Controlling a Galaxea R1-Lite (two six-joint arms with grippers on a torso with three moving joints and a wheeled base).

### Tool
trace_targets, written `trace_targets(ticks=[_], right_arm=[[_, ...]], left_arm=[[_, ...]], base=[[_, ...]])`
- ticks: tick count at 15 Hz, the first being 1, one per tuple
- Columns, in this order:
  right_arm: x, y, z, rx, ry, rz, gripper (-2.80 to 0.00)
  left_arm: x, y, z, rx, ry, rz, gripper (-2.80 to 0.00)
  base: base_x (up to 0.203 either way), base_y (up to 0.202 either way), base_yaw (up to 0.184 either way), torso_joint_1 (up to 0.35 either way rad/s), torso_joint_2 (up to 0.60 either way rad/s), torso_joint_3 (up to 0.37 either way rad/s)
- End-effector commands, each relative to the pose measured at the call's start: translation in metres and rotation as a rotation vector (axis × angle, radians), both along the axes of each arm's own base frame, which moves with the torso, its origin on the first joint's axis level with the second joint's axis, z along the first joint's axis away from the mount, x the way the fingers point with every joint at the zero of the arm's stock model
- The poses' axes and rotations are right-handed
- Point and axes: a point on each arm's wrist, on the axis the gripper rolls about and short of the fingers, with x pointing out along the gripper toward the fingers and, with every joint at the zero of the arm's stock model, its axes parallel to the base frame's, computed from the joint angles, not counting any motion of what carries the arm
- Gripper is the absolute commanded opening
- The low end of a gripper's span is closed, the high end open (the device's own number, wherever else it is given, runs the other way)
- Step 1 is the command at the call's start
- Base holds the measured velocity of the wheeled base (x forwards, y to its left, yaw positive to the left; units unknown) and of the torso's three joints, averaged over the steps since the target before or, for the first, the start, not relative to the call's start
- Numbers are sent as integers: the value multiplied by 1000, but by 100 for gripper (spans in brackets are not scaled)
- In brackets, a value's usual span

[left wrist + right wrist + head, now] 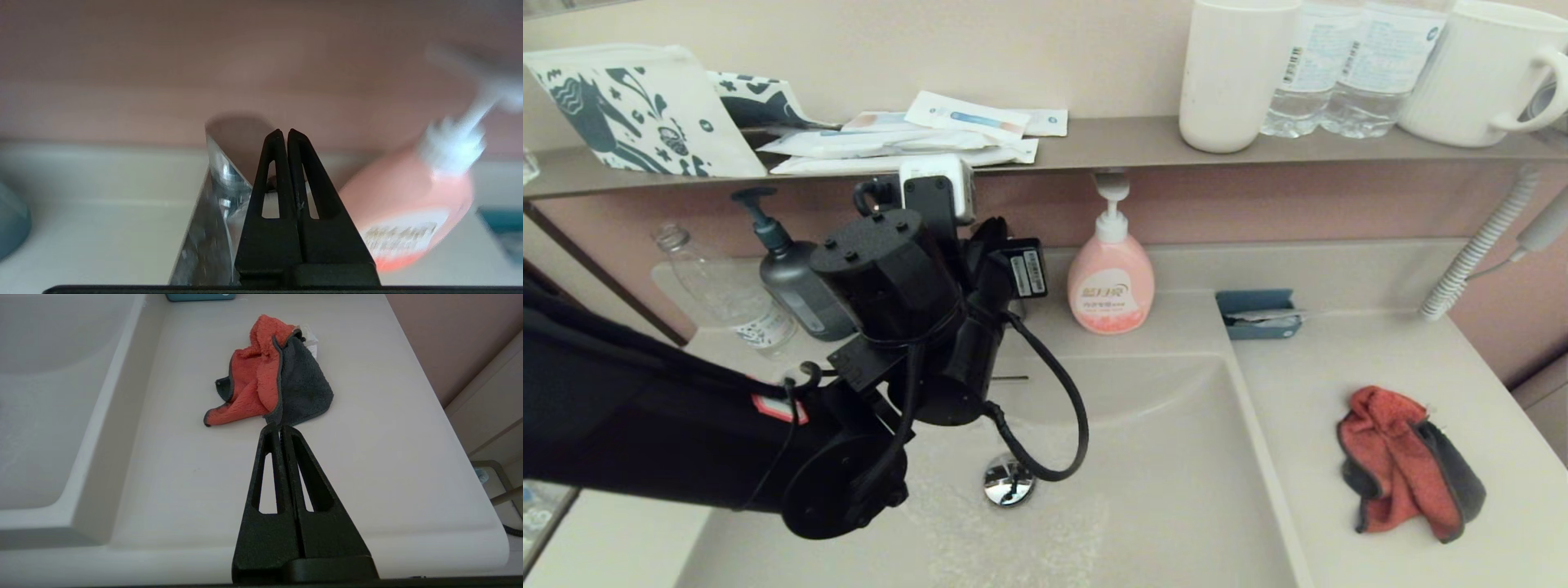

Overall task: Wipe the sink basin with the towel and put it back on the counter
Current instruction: Turn off the faucet

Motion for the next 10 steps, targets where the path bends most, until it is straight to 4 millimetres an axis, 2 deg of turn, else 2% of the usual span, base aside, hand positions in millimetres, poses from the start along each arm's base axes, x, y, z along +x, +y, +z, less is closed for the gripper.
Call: trace_targets(ticks=[1, 4, 6, 10], right_arm=[[0, 0, 0, 0, 1, 1, -280], [0, 0, 0, 0, 1, 1, -280], [0, 0, 0, 0, 1, 1, -280], [0, 0, 0, 0, 1, 1, -280]], left_arm=[[0, -1, -6, 14, 15, 2, -280], [-6, 2, -12, 31, 32, -1, -280], [-11, 7, -3, 22, 15, 4, -280], [-43, 24, 11, 38, -2, -11, -280]], base=[[0, 0, 0, 0, 0, 0], [0, 0, 0, 0, 0, 0], [0, 0, 0, 0, 0, 0], [0, 0, 0, 0, 0, 0]])
